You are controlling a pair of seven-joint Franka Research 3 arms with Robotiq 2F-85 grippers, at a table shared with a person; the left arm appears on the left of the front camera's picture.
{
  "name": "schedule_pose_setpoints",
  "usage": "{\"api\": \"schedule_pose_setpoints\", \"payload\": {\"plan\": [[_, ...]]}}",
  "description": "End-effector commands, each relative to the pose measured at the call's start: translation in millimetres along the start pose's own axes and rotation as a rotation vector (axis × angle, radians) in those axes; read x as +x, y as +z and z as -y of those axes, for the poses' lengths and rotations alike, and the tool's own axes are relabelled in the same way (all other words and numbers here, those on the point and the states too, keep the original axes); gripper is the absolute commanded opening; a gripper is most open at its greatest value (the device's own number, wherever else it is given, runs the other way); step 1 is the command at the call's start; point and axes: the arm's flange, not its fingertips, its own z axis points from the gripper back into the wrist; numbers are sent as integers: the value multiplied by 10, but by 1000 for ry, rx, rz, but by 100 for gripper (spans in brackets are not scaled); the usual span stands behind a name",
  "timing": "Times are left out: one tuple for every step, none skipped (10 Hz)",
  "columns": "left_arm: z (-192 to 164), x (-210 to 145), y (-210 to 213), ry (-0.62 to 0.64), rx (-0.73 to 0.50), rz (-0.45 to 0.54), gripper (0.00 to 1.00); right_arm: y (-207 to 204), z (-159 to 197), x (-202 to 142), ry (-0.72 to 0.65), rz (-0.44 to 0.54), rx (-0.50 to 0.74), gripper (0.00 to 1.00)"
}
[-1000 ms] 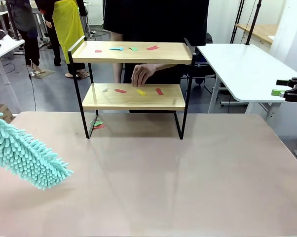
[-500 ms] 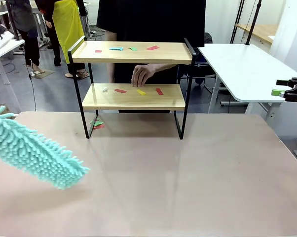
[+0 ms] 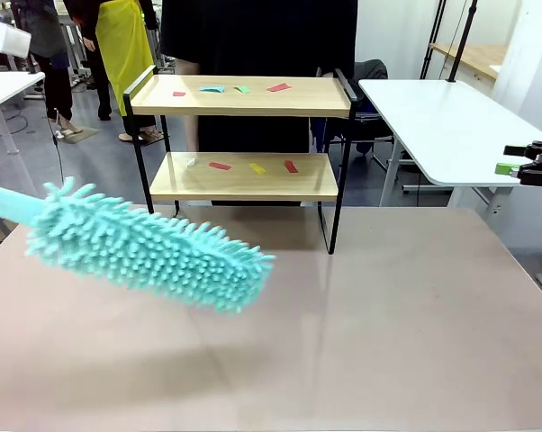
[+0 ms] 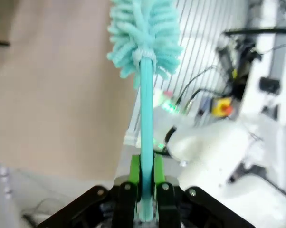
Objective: Clean the shelf.
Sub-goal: Clean the specific section of the Shelf indicated by the human with the Duster.
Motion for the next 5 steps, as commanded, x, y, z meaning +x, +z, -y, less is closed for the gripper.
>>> {"api": "schedule_pose_setpoints", "payload": {"plan": [[200,231,-185,97,-2,166,13,-22,-8,55,-11,-13,-9,100],[269,387,-253,143,-18,223,13,-22,-8,55,-11,-13,-9,100],[309,568,-331,242,-37,298,13,-22,-8,55,-11,-13,-9,100],[353,690,-398,293,-18,329,13,-22,-8,55,-11,-13,-9,100],[328,865,-375,268,-15,249,13,-22,-8,55,-11,-13,-9,100]]}}
